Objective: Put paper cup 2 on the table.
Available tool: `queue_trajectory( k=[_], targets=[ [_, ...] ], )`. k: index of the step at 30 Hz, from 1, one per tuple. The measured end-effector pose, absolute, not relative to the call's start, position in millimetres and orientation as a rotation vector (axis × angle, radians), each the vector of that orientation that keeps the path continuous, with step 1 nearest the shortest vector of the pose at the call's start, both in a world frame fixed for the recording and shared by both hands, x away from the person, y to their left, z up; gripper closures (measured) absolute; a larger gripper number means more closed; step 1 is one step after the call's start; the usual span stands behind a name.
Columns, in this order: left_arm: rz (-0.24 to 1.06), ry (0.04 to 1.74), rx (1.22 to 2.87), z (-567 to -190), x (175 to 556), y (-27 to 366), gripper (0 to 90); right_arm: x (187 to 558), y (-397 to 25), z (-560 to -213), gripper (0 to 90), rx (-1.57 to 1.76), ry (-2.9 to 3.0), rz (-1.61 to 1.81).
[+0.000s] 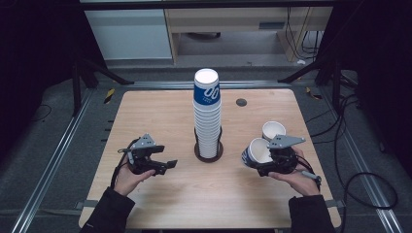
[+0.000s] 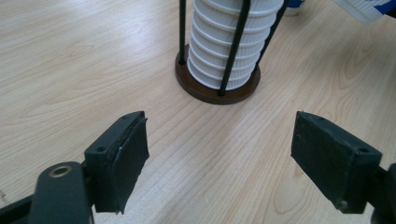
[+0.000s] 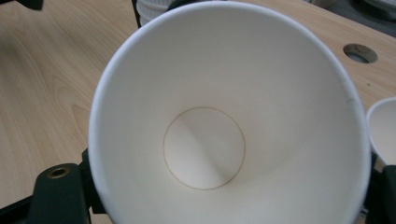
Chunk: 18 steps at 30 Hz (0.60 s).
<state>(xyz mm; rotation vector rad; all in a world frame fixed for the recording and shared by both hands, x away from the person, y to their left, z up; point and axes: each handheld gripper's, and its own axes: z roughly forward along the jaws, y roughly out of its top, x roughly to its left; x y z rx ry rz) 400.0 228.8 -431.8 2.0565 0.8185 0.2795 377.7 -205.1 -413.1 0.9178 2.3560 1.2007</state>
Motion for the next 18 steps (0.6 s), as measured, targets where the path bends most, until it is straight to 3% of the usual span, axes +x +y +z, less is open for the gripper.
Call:
queue_trajectory(
  k=[18],
  targets=[
    [0.291,0.834,2.067,-434.7,400.8,231.3,18.3,394.5,-219.9,-432.1,19.5,1.157,2.359,0.858]
  ],
)
